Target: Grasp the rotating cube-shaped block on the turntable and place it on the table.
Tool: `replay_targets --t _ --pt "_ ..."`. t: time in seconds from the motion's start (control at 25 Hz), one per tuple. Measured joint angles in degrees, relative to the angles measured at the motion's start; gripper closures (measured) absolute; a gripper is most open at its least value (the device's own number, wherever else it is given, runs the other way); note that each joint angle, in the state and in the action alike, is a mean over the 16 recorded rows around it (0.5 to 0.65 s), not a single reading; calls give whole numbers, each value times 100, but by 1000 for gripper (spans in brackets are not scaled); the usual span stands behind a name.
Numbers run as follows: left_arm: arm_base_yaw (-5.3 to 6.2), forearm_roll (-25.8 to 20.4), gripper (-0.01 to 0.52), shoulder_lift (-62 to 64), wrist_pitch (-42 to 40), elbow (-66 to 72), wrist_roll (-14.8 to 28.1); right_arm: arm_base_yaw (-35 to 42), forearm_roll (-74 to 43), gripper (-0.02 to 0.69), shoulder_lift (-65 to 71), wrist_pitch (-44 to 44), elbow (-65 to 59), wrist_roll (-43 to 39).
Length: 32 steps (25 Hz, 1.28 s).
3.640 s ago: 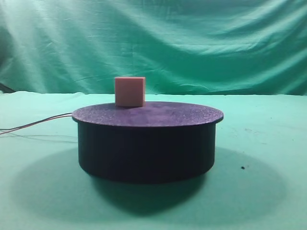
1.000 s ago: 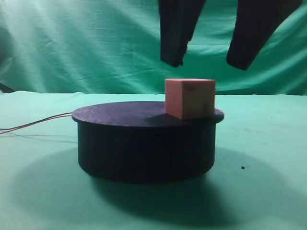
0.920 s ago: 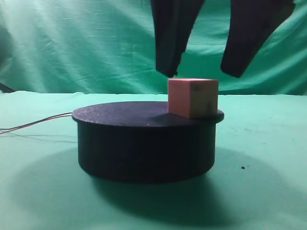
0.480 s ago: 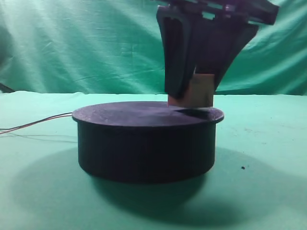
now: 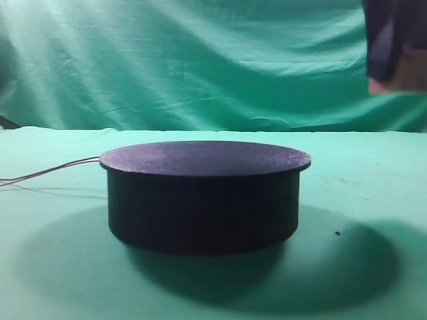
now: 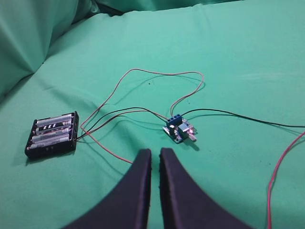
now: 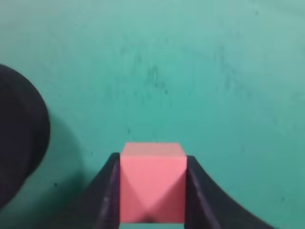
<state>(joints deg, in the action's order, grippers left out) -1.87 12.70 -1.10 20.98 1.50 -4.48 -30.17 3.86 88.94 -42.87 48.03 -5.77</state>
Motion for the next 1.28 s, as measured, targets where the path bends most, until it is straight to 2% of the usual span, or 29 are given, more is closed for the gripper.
replay_targets --t 0.28,0.44,0.6,1.0,1.28 --pt "0 0 514 0 0 0 0 -81 103 318 101 287 -70 60" --pt "0 0 514 0 0 0 0 -89 58 318 -180 95 80 30" --pt "0 0 514 0 0 0 0 -90 -3 378 -765 -223 223 -55" --pt "0 0 514 0 0 0 0 -90 -104 639 -3054 -925 -76 -266" --pt "0 0 514 0 0 0 0 -90 -12 665 -4317 -771 -576 -343"
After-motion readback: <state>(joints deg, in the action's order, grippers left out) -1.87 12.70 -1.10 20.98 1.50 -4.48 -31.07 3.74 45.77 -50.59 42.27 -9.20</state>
